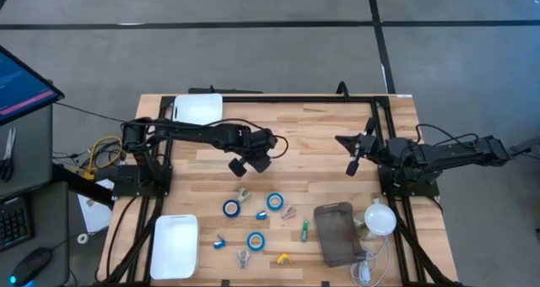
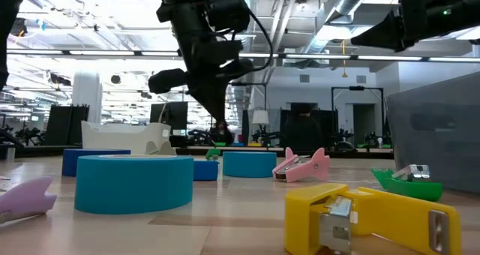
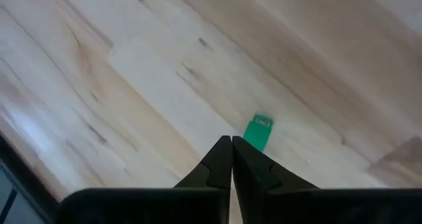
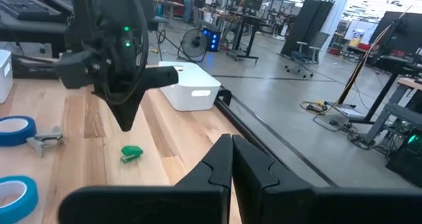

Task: Pick and place Stapler, Stapler remover, tape
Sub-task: Put the top green stapler into the top white bin

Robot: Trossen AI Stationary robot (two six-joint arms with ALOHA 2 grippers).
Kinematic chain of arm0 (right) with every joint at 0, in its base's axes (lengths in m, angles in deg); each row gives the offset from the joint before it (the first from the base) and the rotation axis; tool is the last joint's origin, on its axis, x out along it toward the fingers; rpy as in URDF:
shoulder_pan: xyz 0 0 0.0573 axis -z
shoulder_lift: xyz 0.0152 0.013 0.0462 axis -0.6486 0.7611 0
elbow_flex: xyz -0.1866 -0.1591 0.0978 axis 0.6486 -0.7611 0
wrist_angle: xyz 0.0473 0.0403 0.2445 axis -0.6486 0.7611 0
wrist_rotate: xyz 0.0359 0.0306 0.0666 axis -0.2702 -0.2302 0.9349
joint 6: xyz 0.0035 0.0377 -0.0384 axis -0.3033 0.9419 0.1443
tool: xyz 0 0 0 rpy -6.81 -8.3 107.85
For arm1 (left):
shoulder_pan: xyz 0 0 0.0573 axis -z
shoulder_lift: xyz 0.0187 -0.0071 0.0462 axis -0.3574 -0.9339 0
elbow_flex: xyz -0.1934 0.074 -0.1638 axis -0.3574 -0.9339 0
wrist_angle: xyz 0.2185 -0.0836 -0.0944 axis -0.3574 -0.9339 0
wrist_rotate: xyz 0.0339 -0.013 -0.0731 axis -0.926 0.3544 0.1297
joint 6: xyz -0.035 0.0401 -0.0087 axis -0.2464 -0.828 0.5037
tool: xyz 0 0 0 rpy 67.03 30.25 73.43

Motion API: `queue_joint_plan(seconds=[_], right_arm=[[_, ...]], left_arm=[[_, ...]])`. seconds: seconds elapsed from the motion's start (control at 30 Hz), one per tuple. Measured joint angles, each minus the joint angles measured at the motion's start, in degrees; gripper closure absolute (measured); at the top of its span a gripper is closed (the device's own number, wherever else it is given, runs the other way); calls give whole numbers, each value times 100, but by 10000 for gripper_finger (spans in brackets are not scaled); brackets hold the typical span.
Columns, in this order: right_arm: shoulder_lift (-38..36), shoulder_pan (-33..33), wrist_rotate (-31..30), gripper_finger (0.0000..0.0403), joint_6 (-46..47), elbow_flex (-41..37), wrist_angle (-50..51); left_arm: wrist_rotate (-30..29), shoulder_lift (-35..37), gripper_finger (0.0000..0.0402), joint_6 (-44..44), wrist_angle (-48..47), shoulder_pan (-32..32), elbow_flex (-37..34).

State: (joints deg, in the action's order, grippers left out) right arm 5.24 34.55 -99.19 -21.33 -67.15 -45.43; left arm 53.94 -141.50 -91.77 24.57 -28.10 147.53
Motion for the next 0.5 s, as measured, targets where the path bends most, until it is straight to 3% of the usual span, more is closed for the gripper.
queue_joint_plan(seconds=[0.3,0.5], right_arm=[[0,-4,12,403,2,0,84],[0,-4,12,403,2,0,84]], left_arm=[[41,0,324,-1,31,0,0],[512,6,265,-2,72,2,-57]])
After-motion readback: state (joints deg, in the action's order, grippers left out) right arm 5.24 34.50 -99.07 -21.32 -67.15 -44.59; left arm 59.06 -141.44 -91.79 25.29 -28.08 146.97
